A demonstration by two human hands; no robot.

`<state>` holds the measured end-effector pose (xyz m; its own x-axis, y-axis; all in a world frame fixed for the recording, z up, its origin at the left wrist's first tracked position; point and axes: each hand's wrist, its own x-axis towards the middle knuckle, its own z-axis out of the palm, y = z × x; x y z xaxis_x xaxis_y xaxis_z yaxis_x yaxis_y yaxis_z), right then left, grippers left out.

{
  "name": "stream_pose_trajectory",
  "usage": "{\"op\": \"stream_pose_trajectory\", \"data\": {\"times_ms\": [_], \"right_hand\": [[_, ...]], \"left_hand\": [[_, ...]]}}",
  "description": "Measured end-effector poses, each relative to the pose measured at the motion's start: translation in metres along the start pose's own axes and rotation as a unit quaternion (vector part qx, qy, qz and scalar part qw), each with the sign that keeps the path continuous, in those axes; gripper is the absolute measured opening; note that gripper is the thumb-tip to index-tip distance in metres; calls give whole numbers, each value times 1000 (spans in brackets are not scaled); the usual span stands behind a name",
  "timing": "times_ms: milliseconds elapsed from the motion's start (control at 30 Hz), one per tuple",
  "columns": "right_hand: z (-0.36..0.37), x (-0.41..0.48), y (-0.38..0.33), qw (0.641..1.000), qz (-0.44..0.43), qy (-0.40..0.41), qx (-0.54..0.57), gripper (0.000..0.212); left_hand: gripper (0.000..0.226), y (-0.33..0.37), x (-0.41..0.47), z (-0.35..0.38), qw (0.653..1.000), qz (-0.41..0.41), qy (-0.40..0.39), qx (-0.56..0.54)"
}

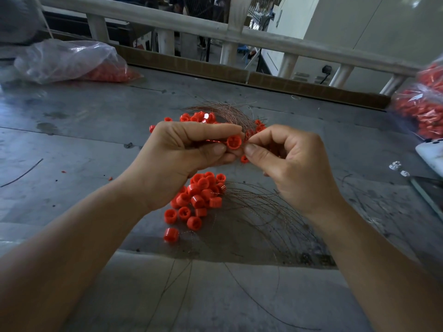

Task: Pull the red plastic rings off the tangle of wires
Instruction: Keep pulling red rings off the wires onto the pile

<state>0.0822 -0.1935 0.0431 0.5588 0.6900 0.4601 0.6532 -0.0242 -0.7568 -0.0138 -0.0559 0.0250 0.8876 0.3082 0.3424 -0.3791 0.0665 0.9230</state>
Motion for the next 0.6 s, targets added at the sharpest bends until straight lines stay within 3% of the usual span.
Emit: {"op": "stream_pose_trajectory", "data": {"times_ms": [300, 600], "right_hand": [[-2, 0, 0, 999, 1, -19, 27, 22], [-5, 3, 2, 983, 86, -42, 159, 16]], "left_hand": [[27, -2, 1, -1, 1000, 1, 6, -6], [24, 0, 1, -1, 999, 7, -14, -30]]}}
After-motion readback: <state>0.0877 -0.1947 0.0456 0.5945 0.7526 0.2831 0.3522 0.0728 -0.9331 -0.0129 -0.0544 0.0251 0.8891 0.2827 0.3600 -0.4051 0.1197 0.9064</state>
